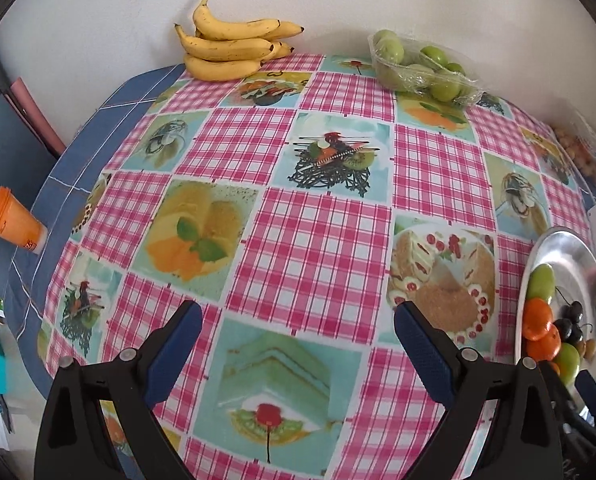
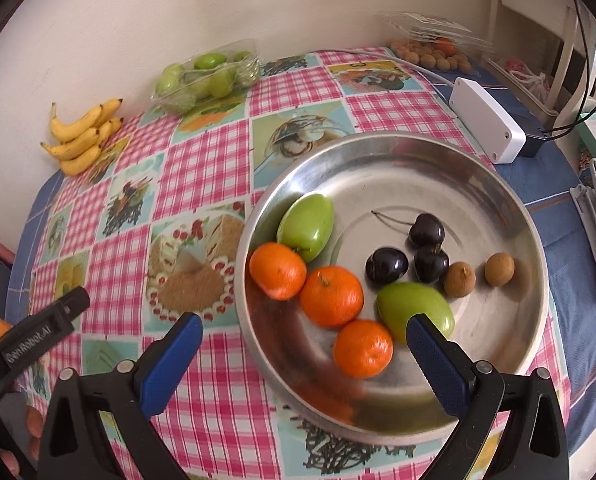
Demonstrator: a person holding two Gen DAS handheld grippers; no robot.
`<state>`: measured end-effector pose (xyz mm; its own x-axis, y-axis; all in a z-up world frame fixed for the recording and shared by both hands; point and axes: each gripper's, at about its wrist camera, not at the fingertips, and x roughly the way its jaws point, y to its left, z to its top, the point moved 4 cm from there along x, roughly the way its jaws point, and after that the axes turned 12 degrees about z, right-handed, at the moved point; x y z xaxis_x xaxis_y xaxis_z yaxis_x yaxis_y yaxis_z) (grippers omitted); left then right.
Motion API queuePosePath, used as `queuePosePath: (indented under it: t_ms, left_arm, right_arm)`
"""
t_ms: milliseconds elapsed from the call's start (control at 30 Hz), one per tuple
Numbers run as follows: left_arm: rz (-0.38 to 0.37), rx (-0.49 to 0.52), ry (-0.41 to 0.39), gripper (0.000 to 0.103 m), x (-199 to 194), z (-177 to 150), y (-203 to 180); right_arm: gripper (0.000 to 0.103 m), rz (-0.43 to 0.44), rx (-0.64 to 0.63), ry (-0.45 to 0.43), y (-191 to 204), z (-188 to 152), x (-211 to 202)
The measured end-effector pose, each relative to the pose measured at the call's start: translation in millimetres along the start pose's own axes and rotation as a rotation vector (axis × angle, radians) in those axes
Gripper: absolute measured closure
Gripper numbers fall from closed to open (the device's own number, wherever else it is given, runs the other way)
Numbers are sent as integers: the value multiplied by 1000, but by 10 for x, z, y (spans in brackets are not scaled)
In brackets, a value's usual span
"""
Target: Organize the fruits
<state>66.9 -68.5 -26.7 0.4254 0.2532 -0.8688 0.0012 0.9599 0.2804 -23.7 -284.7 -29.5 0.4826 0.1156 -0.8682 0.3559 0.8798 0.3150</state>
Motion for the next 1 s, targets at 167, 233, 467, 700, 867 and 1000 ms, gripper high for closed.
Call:
queuePosePath:
  t_ms: [167, 233, 467, 700, 867, 1000]
  left_arm:
    - [-20, -8, 33, 6, -3, -90, 98]
    - [-38, -19, 41, 6, -16, -118, 136]
    - [-64, -22, 17, 6, -135, -189, 239]
    - [-60, -2, -8, 6, -231, -237, 266]
    - [-69, 15, 6, 6, -236, -301, 255]
    - [-76, 26, 14, 6, -235, -359, 257]
  right_arm:
    - [0, 2, -21, 0, 47, -87, -60]
    - [0, 4, -24, -2, 57, -111, -88]
    - [0, 6, -37, -22, 83, -147, -193]
    - [0, -7, -40, -49, 59, -154, -316]
    - [0, -18, -22, -60, -7, -149, -363]
    - [0, -25, -10, -75, -31, -136, -401]
